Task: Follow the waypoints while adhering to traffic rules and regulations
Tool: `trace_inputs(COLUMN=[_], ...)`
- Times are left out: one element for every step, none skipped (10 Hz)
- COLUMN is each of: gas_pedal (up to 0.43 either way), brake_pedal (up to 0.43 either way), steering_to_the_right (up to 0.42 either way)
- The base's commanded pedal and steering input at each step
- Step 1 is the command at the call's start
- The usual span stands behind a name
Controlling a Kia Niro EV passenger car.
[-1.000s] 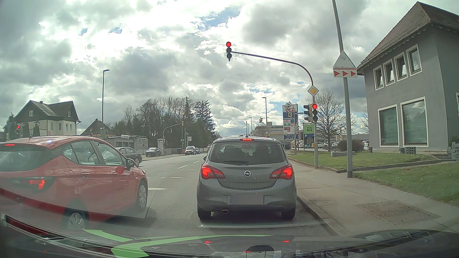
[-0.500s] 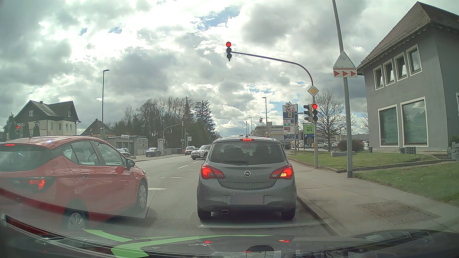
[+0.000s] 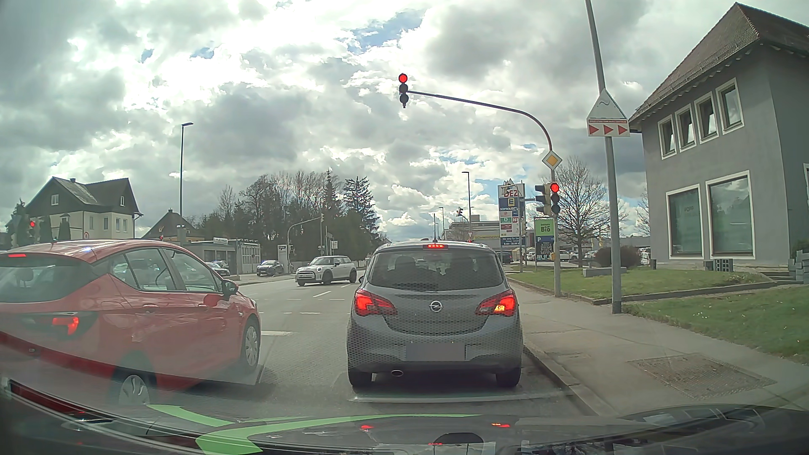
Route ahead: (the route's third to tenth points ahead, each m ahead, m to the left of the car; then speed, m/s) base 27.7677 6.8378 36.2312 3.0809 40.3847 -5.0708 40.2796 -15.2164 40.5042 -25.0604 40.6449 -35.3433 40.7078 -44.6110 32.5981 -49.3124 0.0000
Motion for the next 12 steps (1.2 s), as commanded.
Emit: trace_inputs(gas_pedal=[0.0, 0.0, 0.0, 0.0, 0.0, 0.0, 0.0, 0.0, 0.0, 0.0, 0.0, 0.0], brake_pedal=[0.317, 0.317, 0.317, 0.317, 0.317, 0.317, 0.317, 0.317, 0.317, 0.317, 0.317, 0.317], steering_to_the_right=[-0.004, -0.003, -0.004, -0.003, -0.003, -0.003, -0.003, -0.003, -0.003, -0.004, -0.004, -0.003])
